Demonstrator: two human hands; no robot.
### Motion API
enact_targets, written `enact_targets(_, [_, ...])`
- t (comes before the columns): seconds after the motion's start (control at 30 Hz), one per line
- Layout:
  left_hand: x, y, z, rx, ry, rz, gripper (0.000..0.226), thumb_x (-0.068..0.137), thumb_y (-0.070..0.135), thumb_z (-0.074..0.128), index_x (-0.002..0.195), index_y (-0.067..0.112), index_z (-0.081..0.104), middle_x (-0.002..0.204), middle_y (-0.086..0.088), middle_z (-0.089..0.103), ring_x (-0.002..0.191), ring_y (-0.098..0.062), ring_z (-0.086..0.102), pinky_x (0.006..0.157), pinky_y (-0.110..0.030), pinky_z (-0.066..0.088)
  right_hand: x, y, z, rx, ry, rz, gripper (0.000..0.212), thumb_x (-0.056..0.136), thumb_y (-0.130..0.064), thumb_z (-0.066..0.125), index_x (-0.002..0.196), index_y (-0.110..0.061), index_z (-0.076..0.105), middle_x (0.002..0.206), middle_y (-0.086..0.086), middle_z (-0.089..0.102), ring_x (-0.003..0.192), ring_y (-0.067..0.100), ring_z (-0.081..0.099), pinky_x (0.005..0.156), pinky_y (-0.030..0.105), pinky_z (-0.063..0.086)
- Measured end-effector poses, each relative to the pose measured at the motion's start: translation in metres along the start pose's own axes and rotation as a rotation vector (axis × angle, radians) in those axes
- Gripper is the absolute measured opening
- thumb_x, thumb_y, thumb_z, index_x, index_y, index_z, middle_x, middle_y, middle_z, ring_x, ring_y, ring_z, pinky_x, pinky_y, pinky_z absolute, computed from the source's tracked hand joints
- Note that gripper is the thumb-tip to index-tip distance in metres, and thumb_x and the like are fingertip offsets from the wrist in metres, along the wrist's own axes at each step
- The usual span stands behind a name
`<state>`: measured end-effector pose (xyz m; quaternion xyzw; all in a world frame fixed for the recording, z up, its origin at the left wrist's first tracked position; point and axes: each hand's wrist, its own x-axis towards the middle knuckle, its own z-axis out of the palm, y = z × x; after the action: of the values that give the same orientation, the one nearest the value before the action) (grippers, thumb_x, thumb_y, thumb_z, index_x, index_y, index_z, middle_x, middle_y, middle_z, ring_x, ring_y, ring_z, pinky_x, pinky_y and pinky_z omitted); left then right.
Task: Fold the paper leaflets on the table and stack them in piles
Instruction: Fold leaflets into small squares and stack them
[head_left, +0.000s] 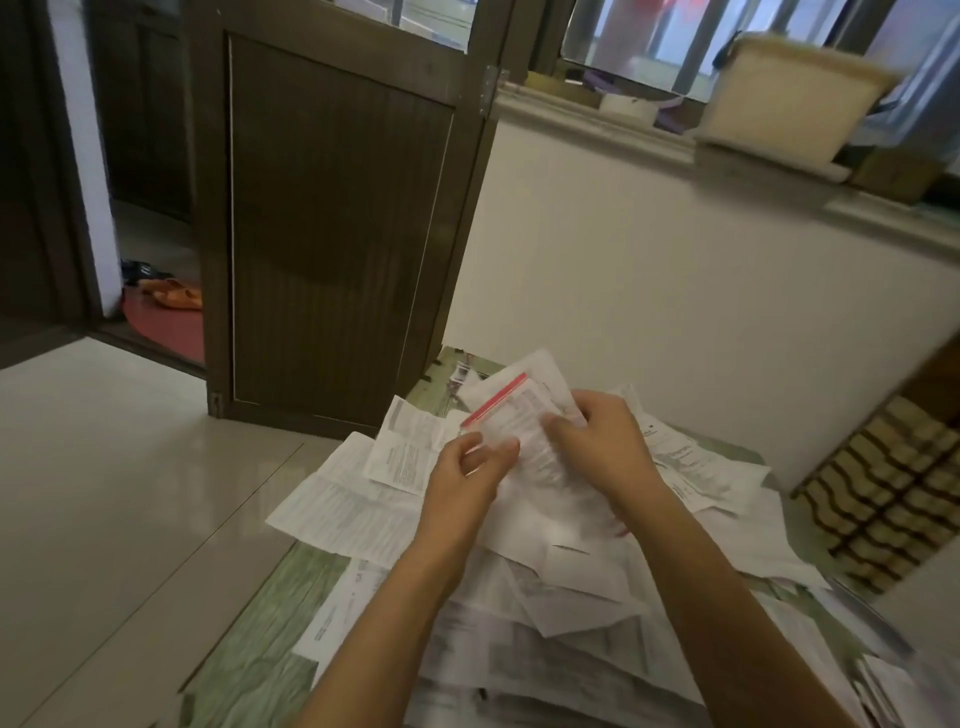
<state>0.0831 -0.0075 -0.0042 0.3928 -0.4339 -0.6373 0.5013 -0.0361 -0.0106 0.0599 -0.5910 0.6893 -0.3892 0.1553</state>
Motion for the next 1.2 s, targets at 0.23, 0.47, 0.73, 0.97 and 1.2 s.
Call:
enact_targets(0.23, [-0.017,0.007,-0.005,-0.414,-0.294,-0.073,0.027,0.085,0.025,0.058,0.112,0.023,0.06,0.103,-0.004,0.072,0.096,-0.021,0.069,0.081,-0.038,0.057,-0.054,-0.017,-0.001,0.297,-0.096,0.107,0.024,0.088,-0.023,0.063,0.11,-0.013,0.067,0.095,0.003,0.073,0.081,0.017,0.071,0.072,0.036,0.059])
enact_targets(0.47, [-0.018,0.007,-0.023,-0.466,-0.188,-0.164,0.028,0.088,0.011,0.059,0.116,0.011,0.06,0.105,-0.011,0.071,0.095,-0.025,0.069,0.08,-0.039,0.057,-0.06,-0.014,-0.003,0.49,-0.018,0.264,0.032,0.098,-0.032,0.042,0.09,-0.011,0.065,0.081,0.012,0.071,0.073,0.024,0.07,0.067,0.034,0.059])
enact_targets(0.73, [-0.014,-0.006,-0.029,-0.025,0.167,-0.017,0.073,0.071,0.036,0.076,0.131,0.016,0.04,0.118,-0.003,0.062,0.099,-0.018,0.064,0.072,-0.03,0.056,-0.049,-0.017,-0.045,0.251,0.335,-0.113,0.028,0.096,-0.036,0.041,0.079,-0.025,0.061,0.079,-0.007,0.067,0.065,0.0,0.066,0.054,0.021,0.056])
enact_targets(0.97, [-0.025,-0.003,-0.013,0.617,0.317,0.448,0.074,0.082,0.052,0.052,0.146,0.029,0.023,0.157,0.007,-0.002,0.143,-0.008,-0.005,0.115,-0.033,0.013,-0.053,-0.027,-0.045,0.2,0.211,-0.123,0.029,0.094,-0.036,0.043,0.08,-0.02,0.063,0.078,-0.004,0.069,0.071,0.012,0.068,0.058,0.031,0.057])
enact_targets(1.2, [-0.041,0.012,-0.003,-0.096,-0.117,0.11,0.025,0.083,0.043,0.057,0.107,0.037,0.057,0.103,0.01,0.069,0.089,-0.008,0.069,0.072,-0.023,0.057,-0.06,-0.023,-0.004,0.382,-0.071,0.088,0.027,0.095,-0.033,0.047,0.101,-0.016,0.067,0.087,0.004,0.074,0.073,0.018,0.072,0.061,0.031,0.058])
